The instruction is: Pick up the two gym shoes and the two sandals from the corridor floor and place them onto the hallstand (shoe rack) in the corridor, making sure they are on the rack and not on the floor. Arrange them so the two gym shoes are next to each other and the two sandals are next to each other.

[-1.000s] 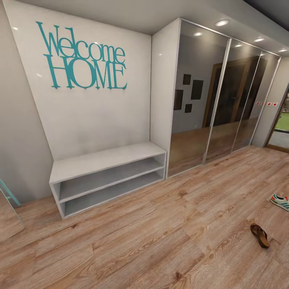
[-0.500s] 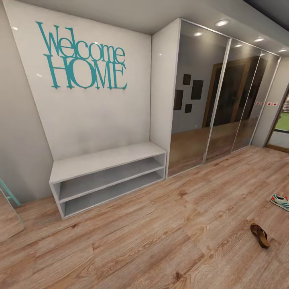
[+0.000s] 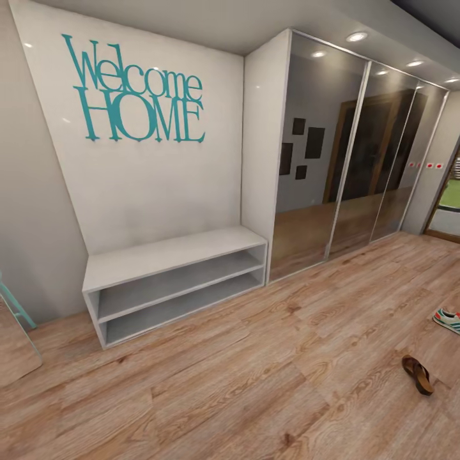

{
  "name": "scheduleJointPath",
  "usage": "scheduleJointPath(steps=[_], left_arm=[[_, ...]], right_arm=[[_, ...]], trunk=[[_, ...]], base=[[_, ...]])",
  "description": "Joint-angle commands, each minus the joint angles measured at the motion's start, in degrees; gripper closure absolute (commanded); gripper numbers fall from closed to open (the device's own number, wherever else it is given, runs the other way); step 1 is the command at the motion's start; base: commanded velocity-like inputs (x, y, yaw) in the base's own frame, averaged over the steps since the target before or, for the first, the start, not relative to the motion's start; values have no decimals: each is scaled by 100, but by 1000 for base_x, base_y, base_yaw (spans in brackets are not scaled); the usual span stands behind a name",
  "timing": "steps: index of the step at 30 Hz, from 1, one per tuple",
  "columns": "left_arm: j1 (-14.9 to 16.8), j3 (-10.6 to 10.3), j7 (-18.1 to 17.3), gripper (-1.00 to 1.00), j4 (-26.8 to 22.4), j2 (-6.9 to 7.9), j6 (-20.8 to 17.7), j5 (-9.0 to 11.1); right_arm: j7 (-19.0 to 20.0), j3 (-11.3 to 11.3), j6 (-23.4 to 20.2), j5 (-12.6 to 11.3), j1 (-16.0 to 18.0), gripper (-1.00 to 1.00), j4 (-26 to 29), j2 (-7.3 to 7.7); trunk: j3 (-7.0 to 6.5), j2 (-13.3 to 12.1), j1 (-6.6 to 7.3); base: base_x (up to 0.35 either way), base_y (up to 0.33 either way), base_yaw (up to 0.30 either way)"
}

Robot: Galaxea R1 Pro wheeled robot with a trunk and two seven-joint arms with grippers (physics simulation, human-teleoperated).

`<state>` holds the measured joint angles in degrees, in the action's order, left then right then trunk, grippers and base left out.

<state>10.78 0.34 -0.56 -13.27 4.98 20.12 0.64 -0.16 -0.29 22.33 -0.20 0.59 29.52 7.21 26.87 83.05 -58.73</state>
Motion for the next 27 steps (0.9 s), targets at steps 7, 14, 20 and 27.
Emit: scheduleJointPath(steps=[7,14,20,27], left_arm=[[5,2,-6,-100,1,1,18,6],[10,1,-6,-100,0,11,14,6],[12,1,-6,-100,-4,15,15,6],[12,1,-6,-100,-8,19,15,5]], right_arm=[[-2,-3,17,-5,3,-100,-6,0],[-2,-6,17,-5,3,-100,-3,0],[-2,-5,17,-6,3,-100,-5,0],[-2,-6,17,-6,3,-100,-5,0]], trunk=[[6,3,0],[6,3,0],[6,3,0],[6,3,0]], base=[[0,275,0],[0,299,0],[0,247,0],[0,113,-60]])
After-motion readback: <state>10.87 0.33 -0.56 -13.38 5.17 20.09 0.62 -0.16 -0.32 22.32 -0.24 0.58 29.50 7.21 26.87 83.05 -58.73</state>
